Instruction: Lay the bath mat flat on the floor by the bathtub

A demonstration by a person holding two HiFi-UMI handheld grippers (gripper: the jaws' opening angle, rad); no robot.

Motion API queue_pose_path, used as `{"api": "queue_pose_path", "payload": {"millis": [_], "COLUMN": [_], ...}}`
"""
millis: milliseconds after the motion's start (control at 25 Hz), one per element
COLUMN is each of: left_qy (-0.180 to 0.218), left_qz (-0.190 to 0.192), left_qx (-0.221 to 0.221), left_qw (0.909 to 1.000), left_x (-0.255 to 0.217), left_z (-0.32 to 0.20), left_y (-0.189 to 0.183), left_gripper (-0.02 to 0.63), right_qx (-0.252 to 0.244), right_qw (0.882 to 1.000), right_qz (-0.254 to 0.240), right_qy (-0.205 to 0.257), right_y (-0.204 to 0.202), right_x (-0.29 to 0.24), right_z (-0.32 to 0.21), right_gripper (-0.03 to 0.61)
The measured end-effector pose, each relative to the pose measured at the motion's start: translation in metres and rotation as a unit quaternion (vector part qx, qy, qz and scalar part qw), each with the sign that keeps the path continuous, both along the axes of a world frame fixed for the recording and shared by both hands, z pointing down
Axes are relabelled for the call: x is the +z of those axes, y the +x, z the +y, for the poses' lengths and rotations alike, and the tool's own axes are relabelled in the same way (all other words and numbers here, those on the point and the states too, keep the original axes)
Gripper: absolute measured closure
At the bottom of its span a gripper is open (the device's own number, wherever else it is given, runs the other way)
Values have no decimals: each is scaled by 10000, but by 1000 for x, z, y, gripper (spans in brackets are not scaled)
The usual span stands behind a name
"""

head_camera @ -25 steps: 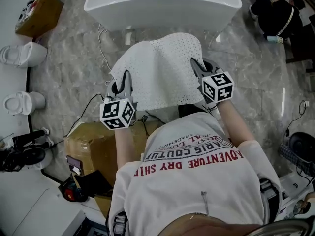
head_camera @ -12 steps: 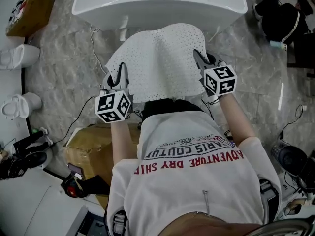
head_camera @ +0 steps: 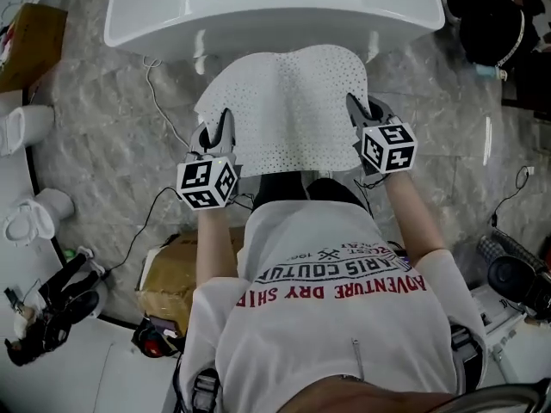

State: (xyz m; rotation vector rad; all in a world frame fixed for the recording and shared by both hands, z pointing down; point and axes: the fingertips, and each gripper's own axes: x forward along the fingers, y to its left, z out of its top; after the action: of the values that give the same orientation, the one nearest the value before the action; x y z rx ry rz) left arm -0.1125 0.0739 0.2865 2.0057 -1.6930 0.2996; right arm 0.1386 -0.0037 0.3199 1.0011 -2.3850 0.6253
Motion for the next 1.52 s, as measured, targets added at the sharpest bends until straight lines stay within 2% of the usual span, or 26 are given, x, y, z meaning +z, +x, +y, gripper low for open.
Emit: {"api": "queue_pose_path", "payload": {"millis": [280, 640, 1000, 1200, 1320, 1520], "left_qy": [-571, -1221, -1219, -1171, -1219, -1163], "left_qz": [-19, -43, -307, -185, -253, -267], "left_qx": [473, 378, 446, 252, 233, 354], "left_qw": [9972, 9918, 9911, 9926, 9919, 9922], "left_x": [72, 210, 379, 470, 525, 586], "left_z": [-71, -104, -127, -142, -151, -166], "left_y": [-38, -61, -71, -77, -80, -80], "left_gripper": [595, 595, 595, 595, 595, 595], "right_qx": [376, 362, 132, 15, 50, 157], "right_qw": [9988, 9957, 9955, 9950, 9949, 9944], "right_qz": [232, 612, 734, 845, 878, 966], "right_qy": [-187, -586, -581, -536, -489, -405], "right_y": [-34, -50, -53, -53, -50, -44], "right_x": [66, 200, 371, 465, 513, 576], "right_z": [-57, -92, -117, -131, -145, -164], "right_gripper": [563, 563, 563, 563, 563, 563]}}
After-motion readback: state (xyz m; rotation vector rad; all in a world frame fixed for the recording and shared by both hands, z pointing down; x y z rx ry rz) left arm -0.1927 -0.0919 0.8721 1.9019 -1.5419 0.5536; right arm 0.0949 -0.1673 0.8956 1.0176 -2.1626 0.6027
